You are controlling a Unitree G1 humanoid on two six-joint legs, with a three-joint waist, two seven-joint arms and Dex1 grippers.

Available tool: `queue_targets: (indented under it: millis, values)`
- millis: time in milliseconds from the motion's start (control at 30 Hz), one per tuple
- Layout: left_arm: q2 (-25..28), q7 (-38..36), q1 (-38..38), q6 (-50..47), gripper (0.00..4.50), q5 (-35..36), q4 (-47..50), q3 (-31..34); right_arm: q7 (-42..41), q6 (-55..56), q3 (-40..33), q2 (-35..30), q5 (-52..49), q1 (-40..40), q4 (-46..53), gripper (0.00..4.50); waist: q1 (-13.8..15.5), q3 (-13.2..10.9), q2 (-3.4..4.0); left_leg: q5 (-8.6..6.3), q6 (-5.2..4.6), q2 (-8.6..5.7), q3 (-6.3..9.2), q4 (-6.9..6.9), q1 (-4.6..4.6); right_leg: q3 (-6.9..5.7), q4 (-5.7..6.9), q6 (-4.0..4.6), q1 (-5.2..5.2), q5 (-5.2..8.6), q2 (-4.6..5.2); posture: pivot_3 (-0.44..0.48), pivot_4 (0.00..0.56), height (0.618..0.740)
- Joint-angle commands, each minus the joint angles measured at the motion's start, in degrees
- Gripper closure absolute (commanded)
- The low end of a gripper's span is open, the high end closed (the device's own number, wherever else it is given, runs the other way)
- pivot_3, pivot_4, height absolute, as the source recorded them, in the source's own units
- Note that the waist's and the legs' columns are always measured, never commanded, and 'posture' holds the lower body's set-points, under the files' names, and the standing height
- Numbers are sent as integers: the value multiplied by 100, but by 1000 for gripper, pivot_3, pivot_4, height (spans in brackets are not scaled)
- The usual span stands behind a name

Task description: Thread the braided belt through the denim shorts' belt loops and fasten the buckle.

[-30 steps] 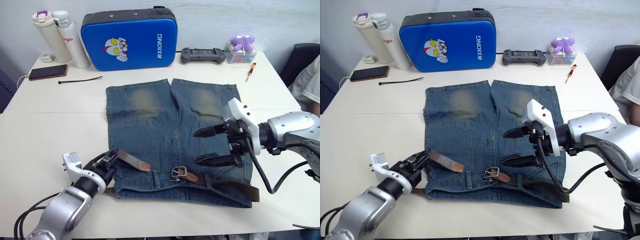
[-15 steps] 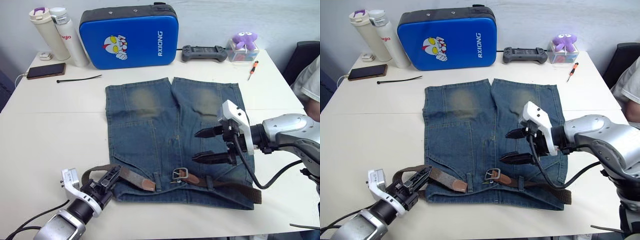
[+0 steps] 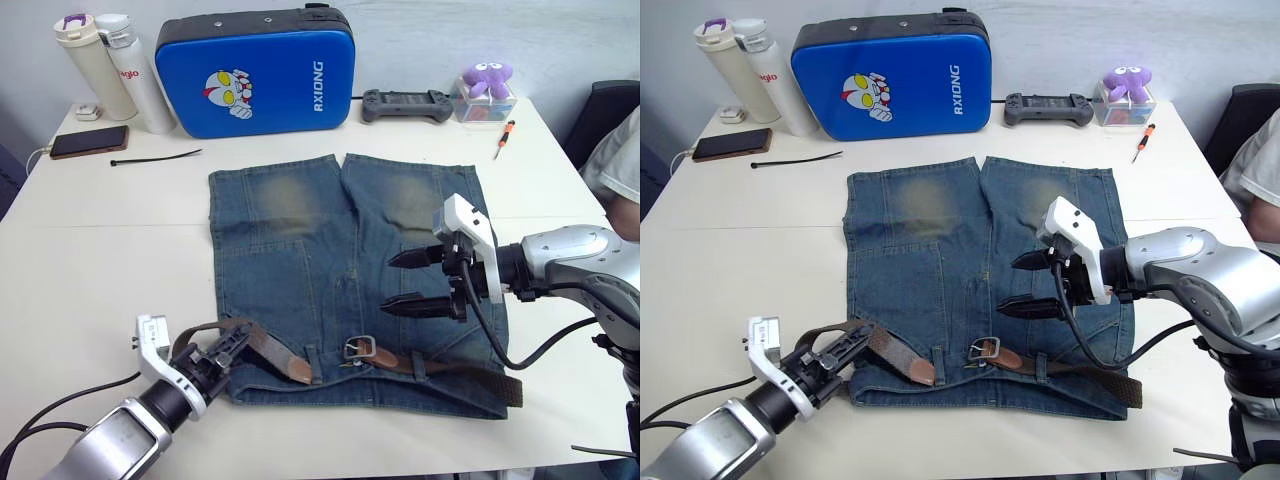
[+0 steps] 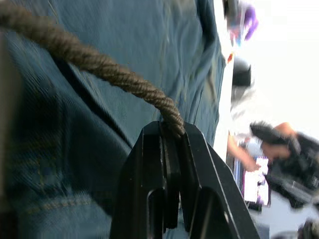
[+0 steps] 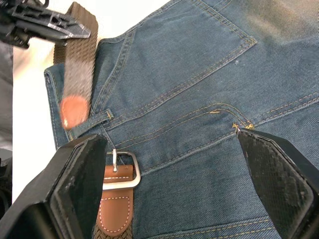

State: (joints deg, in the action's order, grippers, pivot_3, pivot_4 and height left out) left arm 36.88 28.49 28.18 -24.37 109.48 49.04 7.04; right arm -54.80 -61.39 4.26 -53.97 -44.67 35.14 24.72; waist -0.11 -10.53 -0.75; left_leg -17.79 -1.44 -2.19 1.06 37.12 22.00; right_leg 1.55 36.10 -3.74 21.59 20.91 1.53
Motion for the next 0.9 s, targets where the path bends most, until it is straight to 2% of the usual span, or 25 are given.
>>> queue_targets:
  millis: [33,400,667,900]
  values:
    - [-78,68,-38,79,4500,-367,333,-115,58,-36,-111,21,-37,118,141,40,1,0,0,0,1,0,0,0,0,0,1,0,0,0,0,0,150,740]
    - [-390,-250,281,131,4500,-1758,719,-387,139,-244,-42,178,-101,311,125,40,-1,0,0,1,2,0,0,-1,0,0,2,-1,1,0,-2,0,150,740]
    - [-1247,-366,523,365,4500,-2670,661,-1058,221,-417,-2,293,-97,486,139,40,3,0,0,-1,-3,0,0,2,3,1,-1,-3,1,-2,-1,0,150,740]
    - [-1877,-301,742,614,4500,-3136,504,-1203,288,-648,36,424,-139,711,87,40,1,0,0,-3,-5,0,0,2,7,0,-4,-4,2,-2,-1,0,150,740]
